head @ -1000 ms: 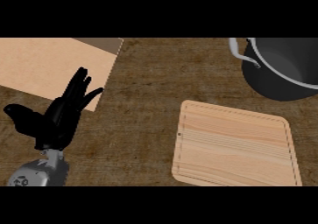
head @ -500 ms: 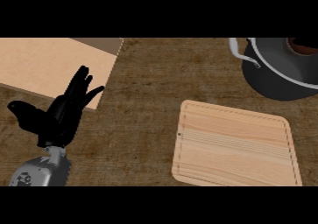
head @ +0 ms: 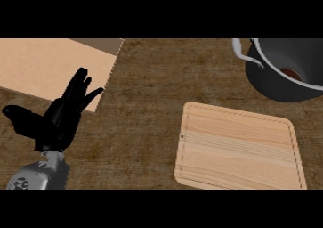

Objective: Pick the cupcake from the cutting board and place it in the pot

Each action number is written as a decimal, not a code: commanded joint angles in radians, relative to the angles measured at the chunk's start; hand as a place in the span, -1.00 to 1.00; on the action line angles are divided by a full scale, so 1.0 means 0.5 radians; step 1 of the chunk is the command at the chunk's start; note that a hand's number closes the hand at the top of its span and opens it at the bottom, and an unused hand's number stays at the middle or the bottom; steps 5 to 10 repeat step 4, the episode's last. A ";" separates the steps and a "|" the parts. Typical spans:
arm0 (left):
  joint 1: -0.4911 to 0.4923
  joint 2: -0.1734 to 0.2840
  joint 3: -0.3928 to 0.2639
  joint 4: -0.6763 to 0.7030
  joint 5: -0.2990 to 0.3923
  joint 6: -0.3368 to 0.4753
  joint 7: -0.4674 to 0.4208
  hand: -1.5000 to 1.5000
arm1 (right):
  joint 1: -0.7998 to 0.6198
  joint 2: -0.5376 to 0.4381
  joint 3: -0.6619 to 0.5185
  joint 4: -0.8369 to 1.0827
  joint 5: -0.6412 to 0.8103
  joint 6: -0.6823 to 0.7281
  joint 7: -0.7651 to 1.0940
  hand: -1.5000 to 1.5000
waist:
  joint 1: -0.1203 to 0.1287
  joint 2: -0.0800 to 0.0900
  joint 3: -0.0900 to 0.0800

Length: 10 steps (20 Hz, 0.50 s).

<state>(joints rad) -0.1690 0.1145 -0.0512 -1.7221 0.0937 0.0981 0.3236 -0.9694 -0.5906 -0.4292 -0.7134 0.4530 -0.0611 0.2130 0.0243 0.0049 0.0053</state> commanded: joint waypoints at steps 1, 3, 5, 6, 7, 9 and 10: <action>0.111 -0.040 -0.043 0.034 -0.031 0.012 -0.021 0.00 | 0.047 0.011 -0.152 0.032 -0.065 -0.306 -0.204 -1.00 | -0.008 0.005 -0.008; 0.182 -0.007 -0.008 -0.005 0.007 -0.024 -0.038 0.00 | 0.013 -0.126 -0.258 0.094 -0.143 -0.271 -0.259 -1.00 | 0.001 0.005 -0.008; 0.103 -0.019 0.003 0.099 -0.032 0.007 -0.054 0.00 | 0.041 -0.147 -0.256 0.048 -0.155 -0.251 -0.239 -1.00 | -0.032 0.000 -0.009; 0.103 -0.019 0.003 0.099 -0.032 0.007 -0.054 0.00 | 0.041 -0.147 -0.256 0.048 -0.155 -0.251 -0.239 -1.00 | -0.032 0.000 -0.009; 0.103 -0.019 0.003 0.099 -0.032 0.007 -0.054 0.00 | 0.041 -0.147 -0.256 0.048 -0.155 -0.251 -0.239 -1.00 | -0.032 0.000 -0.009; 0.103 -0.019 0.003 0.099 -0.032 0.007 -0.054 0.00 | 0.041 -0.147 -0.256 0.048 -0.155 -0.251 -0.239 -1.00 | -0.032 0.000 -0.009; 0.103 -0.019 0.003 0.099 -0.032 0.007 -0.054 0.00 | 0.041 -0.147 -0.256 0.048 -0.155 -0.251 -0.239 -1.00 | -0.032 0.000 -0.009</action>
